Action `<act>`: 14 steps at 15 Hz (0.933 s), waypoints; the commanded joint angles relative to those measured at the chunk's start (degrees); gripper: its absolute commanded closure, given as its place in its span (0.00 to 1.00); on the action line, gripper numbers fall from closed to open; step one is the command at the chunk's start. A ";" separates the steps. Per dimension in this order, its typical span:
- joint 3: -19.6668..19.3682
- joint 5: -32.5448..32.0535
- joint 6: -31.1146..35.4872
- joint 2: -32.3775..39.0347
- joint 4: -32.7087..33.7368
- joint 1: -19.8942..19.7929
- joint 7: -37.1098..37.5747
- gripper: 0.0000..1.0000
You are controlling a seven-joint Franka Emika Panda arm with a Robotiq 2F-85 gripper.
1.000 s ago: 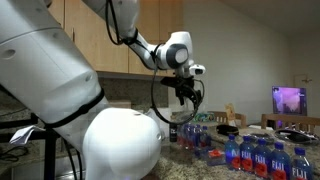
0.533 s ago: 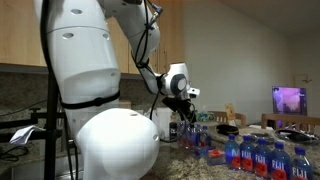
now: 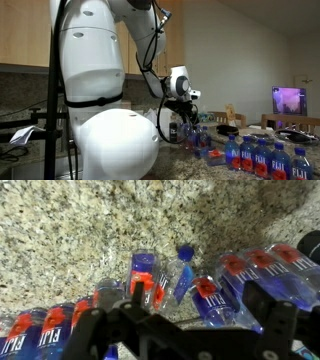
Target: Pick up the bottles laying on the table and put them upright on the left and right side of the table
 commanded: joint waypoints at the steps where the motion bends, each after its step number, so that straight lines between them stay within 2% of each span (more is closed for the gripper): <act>1: 1.24 -15.28 -1.08 9.78 7.97 -2.81 8.25 0.00; 2: -0.03 -17.13 -2.02 12.88 10.90 -1.70 7.67 0.00; 3: 1.29 -17.02 -3.07 16.26 14.08 -2.97 6.40 0.00; 4: -2.73 -16.35 -4.64 19.22 17.01 1.09 4.93 0.00; 6: -4.32 -7.78 -10.12 26.53 24.53 3.37 -2.59 0.00; 9: -6.67 1.13 -19.47 34.36 34.14 5.22 -7.51 0.00; 11: -8.50 5.26 -25.07 37.94 38.92 6.44 -6.70 0.00; 14: -11.50 8.18 -28.99 41.45 43.60 7.76 -4.17 0.00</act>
